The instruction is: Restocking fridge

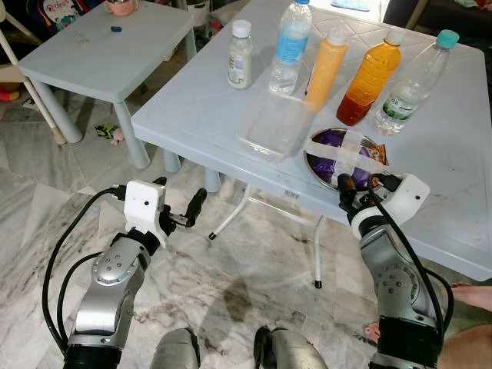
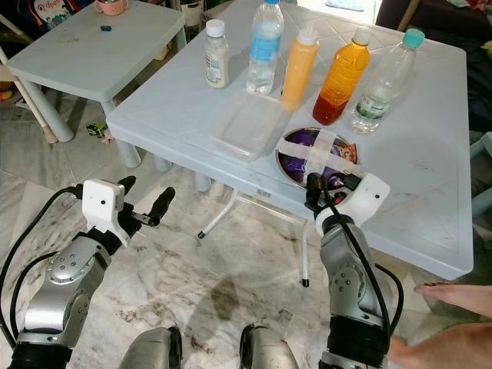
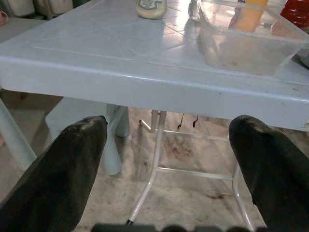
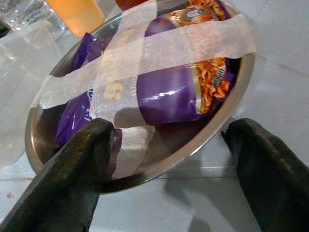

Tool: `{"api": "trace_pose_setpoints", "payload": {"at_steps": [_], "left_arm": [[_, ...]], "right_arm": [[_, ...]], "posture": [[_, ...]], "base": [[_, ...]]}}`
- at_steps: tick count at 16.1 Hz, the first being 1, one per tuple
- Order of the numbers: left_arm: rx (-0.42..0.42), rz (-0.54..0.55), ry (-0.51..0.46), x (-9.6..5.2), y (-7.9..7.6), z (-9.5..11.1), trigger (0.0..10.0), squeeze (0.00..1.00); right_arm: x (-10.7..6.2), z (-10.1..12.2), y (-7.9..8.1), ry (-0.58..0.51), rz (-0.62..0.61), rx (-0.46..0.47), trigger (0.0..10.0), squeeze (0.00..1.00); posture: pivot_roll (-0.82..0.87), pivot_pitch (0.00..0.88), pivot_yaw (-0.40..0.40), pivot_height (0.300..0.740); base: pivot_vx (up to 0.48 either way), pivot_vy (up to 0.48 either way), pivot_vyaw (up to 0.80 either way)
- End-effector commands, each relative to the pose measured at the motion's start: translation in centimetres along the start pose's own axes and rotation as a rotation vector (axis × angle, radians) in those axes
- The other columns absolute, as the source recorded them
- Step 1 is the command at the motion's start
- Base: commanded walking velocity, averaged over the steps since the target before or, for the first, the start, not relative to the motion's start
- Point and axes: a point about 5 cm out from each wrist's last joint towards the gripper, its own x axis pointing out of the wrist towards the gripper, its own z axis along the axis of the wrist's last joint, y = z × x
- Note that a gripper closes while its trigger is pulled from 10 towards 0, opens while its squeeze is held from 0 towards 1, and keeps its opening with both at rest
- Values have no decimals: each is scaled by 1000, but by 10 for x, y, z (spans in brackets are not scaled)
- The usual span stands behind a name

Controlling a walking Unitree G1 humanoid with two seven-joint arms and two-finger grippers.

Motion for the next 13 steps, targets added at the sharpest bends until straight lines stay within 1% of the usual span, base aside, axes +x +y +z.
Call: {"api": "trace_pose_setpoints", "payload": {"at_steps": [1, 3, 4, 6, 10, 11, 12, 13], "left_arm": [[15, 3, 7, -2, 0, 0, 10000, 0], [16, 3, 7, -1, 1, 0, 10000, 0], [19, 4, 5, -1, 1, 0, 10000, 0], [23, 8, 4, -1, 1, 0, 10000, 0], [29, 11, -3, -1, 1, 2, 10000, 0], [30, 12, -3, -1, 1, 2, 10000, 0], [31, 12, -3, -1, 1, 2, 10000, 0], [31, 12, -2, -2, 1, 2, 10000, 0]], "right_arm": [[1, -6, -6, 36, -37, 4, 0, 0], [1, -3, -6, 25, -46, 4, 0, 0], [3, 5, -8, -10, -65, 12, 0, 0], [7, 13, -8, -40, -73, 18, 0, 0], [16, 27, -6, -84, -110, 73, 0, 0], [17, 27, -6, -83, -118, 81, 0, 0], [17, 27, -7, -77, -131, 91, 235, 0], [17, 26, -6, -72, -131, 97, 196, 0]], "posture": [[74, 147, -16, 740], [73, 147, -15, 740], [74, 147, -14, 740], [74, 147, -13, 740], [83, 149, -15, 740], [82, 150, -15, 740], [82, 152, -15, 740], [83, 153, -16, 740]], "base": [[0, 0, 0], [0, 0, 0], [0, 0, 0], [0, 0, 0], [0, 0, 0], [0, 0, 0], [0, 0, 0], [0, 0, 0]]}}
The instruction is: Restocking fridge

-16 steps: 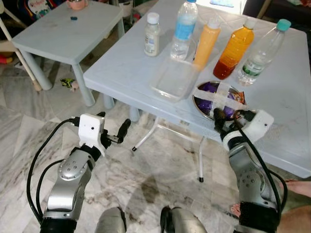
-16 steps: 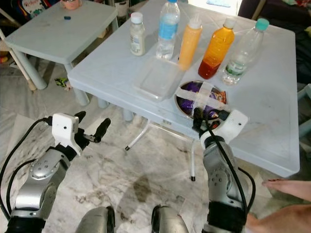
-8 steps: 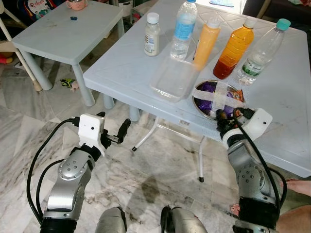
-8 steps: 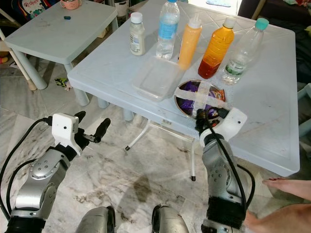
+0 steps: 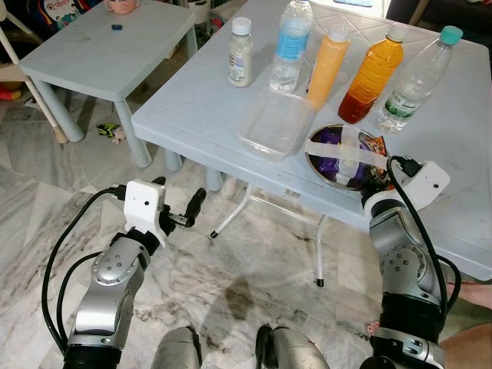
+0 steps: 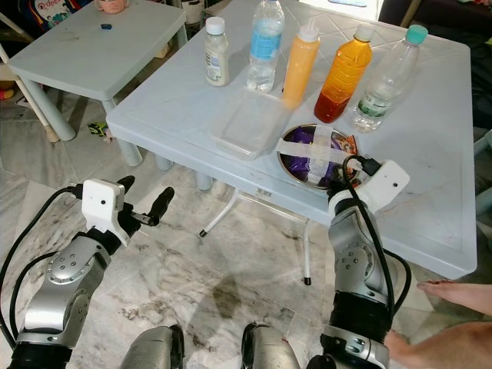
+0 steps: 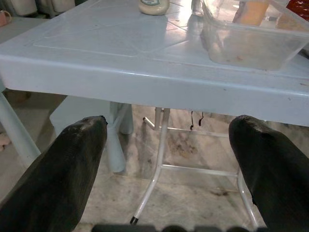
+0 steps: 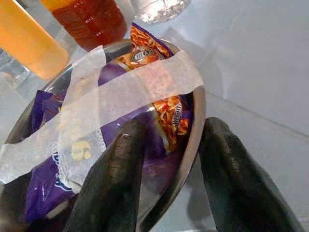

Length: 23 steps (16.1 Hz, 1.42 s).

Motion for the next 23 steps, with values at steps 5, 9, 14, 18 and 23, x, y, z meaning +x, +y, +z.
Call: {"api": "trace_pose_setpoints", "payload": {"at_steps": [5, 9, 14, 18, 23], "left_arm": [[13, 2, -2, -1, -1, 1, 10000, 0], [15, 2, -3, -1, -1, 2, 10000, 0], [16, 9, -5, -1, -1, 2, 10000, 0], [15, 9, -1, 0, 0, 2, 10000, 0], [17, 8, 1, 0, -1, 1, 10000, 0]], "right_arm": [[-2, 2, -9, -13, -64, -55, 471, 0], [-5, 0, -2, -18, -59, -78, 3961, 0], [-2, 12, -9, -68, -112, -105, 4078, 0], [-2, 20, -26, -85, -203, -225, 10000, 1000], [-3, 15, -13, -92, -101, -251, 10000, 1000]], "posture": [[78, 156, -14, 740], [82, 156, -15, 740], [82, 158, -16, 740], [79, 159, -14, 740], [79, 162, -13, 740]], "base": [[0, 0, 0], [0, 0, 0], [0, 0, 0], [0, 0, 0], [0, 0, 0]]}}
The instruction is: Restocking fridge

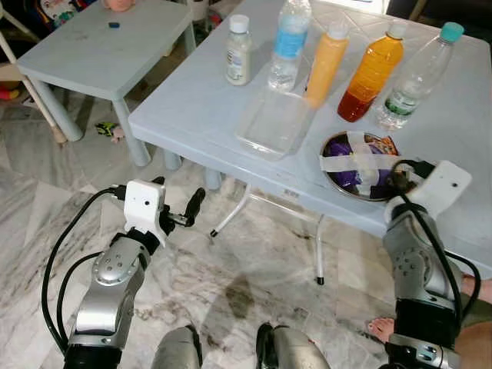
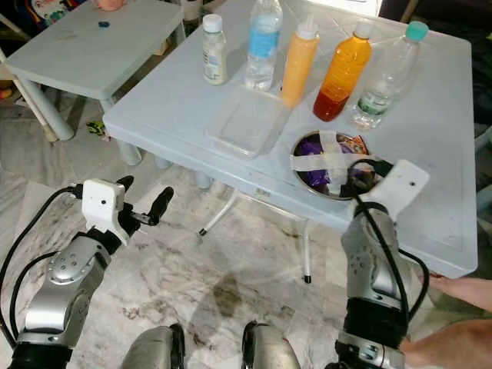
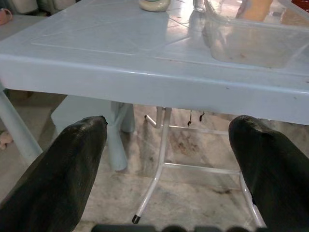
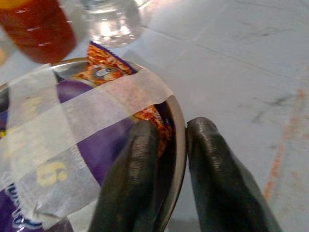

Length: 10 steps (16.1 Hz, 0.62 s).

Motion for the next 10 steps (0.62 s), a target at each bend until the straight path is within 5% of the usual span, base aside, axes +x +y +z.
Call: {"api": "trace_pose_setpoints", "payload": {"at_steps": [1, 6, 10], "left_arm": [[14, -6, -1, 0, -1, 2, 10000, 0], [13, -9, -4, 0, -2, 2, 10000, 0], [10, -12, -5, 0, -3, 2, 10000, 0]], "right_arm": [[-1, 0, 5, -8, 34, -8, 10000, 1000], [-10, -7, 27, 49, 171, 60, 10000, 1000], [-24, -19, 26, 108, 196, 54, 10000, 996]], "posture": [[79, 163, -13, 740], [78, 164, -16, 740], [72, 167, -19, 740]], "base": [[0, 0, 0], [0, 0, 0], [0, 0, 0]]}}
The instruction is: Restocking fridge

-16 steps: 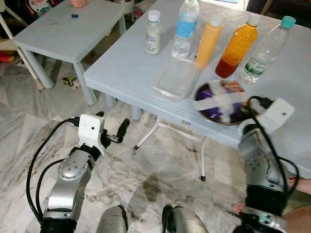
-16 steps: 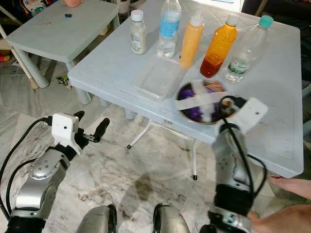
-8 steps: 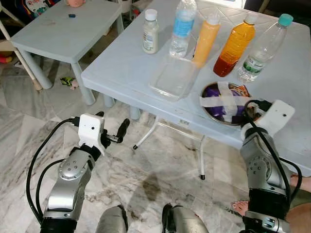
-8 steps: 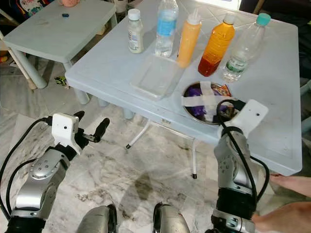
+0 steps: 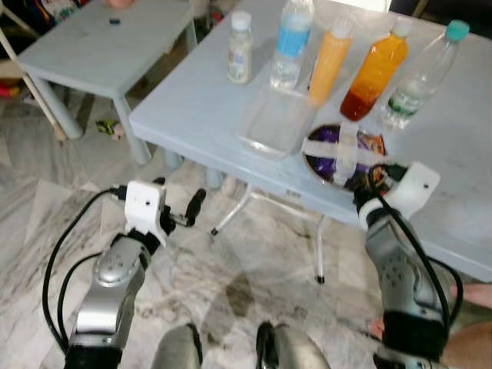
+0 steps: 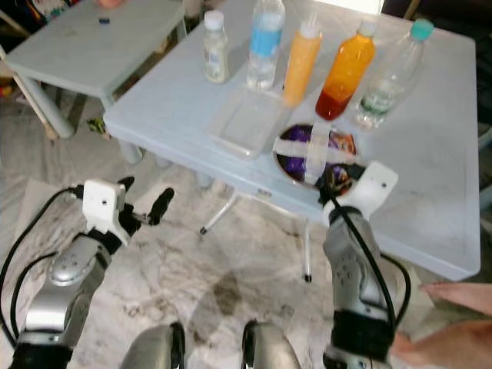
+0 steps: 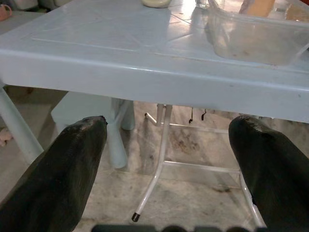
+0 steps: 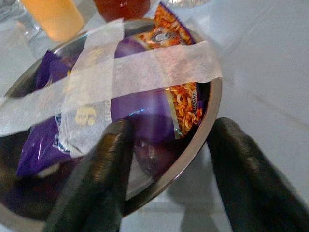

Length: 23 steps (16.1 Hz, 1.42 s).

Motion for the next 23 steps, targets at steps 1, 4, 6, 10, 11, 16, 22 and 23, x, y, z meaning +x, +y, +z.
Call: {"api": "trace_pose_setpoints", "payload": {"at_steps": [1, 4, 6, 10, 11, 16, 22, 23], "left_arm": [[10, -11, -5, -1, -3, 2, 10000, 0], [10, -16, -6, 0, -3, 2, 10000, 0], [11, -15, -7, 0, -4, 2, 10000, 0], [12, -14, -7, 0, -4, 2, 10000, 0], [12, -15, -7, 0, -4, 2, 10000, 0], [14, -18, -5, 0, -3, 2, 10000, 0], [13, -17, -5, 0, -4, 1, 10000, 0], [13, -18, -5, 1, -4, 2, 10000, 0]], "right_arm": [[-3, -6, 3, 36, 15, 7, 10000, 263], [-8, -15, 19, 112, 94, 59, 10000, 0], [-12, -19, 23, 156, 140, 79, 10000, 0], [-9, -16, 8, 141, 47, 72, 3255, 0], [-8, -14, 4, 131, 20, 71, 1137, 0], [-3, 0, -17, 53, -129, 56, 0, 0], [1, 16, -27, -32, -204, 35, 7137, 0], [2, 17, -27, -43, -207, 22, 10000, 0]], "posture": [[70, 167, -19, 740], [72, 165, -18, 740], [72, 164, -21, 740], [73, 164, -20, 740], [73, 165, -20, 740], [73, 167, -17, 740], [72, 167, -16, 740], [72, 167, -16, 740]], "base": [[0, 0, 0], [0, 0, 0], [0, 0, 0], [0, 0, 0], [0, 0, 0], [0, 0, 0], [0, 0, 0], [0, 0, 0]]}}
